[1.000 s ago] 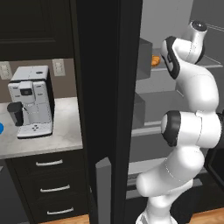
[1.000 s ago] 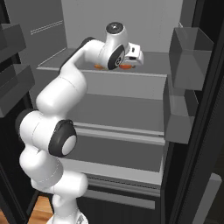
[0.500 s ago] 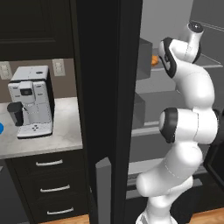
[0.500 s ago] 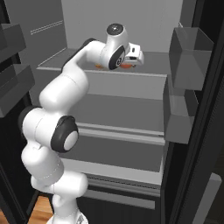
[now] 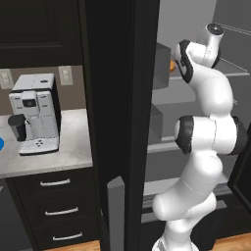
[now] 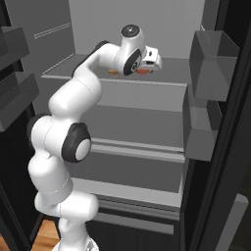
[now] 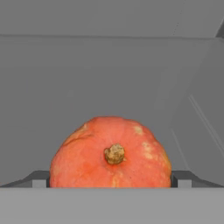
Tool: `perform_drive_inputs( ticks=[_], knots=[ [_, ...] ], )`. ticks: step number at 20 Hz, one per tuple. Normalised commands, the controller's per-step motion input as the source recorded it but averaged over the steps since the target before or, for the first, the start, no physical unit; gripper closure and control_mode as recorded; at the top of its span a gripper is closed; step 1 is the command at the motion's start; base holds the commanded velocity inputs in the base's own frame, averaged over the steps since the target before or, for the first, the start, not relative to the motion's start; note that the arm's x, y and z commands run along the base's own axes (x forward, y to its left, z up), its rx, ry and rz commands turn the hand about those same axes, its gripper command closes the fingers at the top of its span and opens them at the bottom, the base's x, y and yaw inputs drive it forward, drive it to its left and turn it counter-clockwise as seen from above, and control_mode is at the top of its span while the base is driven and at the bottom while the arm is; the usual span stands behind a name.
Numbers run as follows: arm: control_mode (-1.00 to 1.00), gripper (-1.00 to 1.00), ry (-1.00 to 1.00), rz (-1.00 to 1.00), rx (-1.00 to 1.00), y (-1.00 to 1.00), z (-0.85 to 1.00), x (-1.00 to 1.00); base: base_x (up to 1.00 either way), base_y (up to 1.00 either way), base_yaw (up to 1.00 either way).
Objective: Pick squash from the fridge and place it on the plate on the counter.
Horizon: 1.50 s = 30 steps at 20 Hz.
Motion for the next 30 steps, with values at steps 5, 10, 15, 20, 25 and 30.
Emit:
perform_drive_inputs(
  ticks=[5, 10, 15, 20, 25, 30],
  knots=[
    [-1.0, 1.0, 0.0, 0.0, 0.0, 0.0, -0.02, 0.26, 0.0, 0.0, 0.0],
    [-1.0, 1.0, 0.0, 0.0, 0.0, 0.0, 0.0, 0.14, 0.0, 0.0, 0.0],
    [-1.0, 1.0, 0.0, 0.0, 0.0, 0.0, 0.0, -0.24, 0.0, 0.0, 0.0],
    [-1.0, 1.0, -0.01, 0.0, 0.0, 0.01, 0.0, -0.85, 0.0, 0.0, 0.0],
    [-1.0, 1.0, -0.02, 0.0, 0.0, 0.09, 0.0, -0.98, 0.0, 0.0, 0.0],
    [-1.0, 1.0, -0.01, 0.0, 0.0, 0.33, 0.01, -1.0, 0.0, 0.0, 0.0]
  ],
)
